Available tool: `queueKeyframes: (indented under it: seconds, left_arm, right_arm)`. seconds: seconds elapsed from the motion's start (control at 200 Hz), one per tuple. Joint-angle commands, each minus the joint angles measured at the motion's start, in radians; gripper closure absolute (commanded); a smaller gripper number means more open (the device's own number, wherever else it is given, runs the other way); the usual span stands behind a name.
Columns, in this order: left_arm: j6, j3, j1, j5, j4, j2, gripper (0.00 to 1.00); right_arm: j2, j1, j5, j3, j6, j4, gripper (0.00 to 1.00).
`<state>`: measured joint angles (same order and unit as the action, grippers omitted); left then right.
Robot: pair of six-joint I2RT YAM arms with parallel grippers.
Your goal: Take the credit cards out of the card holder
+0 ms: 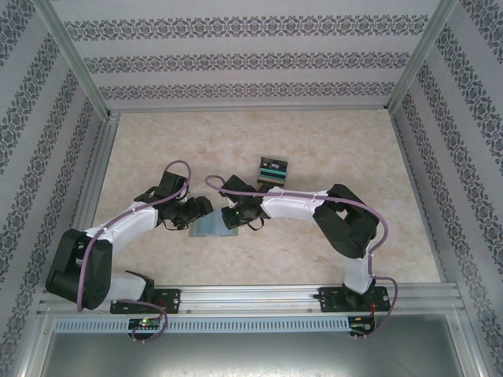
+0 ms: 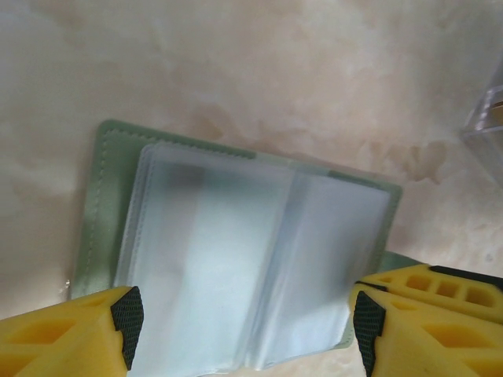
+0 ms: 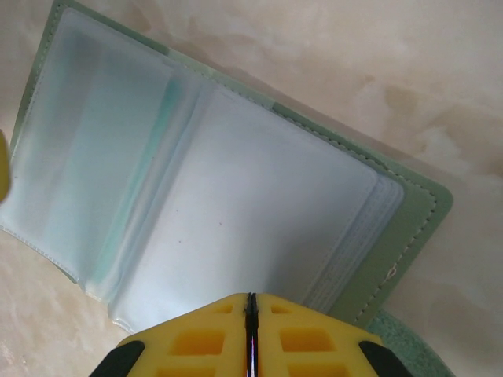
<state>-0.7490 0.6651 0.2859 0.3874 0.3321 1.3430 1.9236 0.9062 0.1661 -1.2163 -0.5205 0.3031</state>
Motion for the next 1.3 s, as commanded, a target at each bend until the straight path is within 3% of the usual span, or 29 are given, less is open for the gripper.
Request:
queueKeyframes:
  seconds: [0.0,0.32,1.299]
  left_arm:
    - [0.022,-0.007,-0.01,-0.008,0.016,0.011,0.27]
    - [0.022,-0.015,-0.008,-0.033,0.027,0.014,0.27]
    - [0.012,-0.026,-0.01,0.132,-0.087,0.112,0.27]
  right_arm:
    - [0.01,0.004,-0.007,-0.014,0.009,0.011,0.88]
    - [0.02,0.005,-0.004,-0.019,0.008,0.014,0.88]
    - [0.07,0.006,0.03,-0.025,-0.005,0.018,0.89]
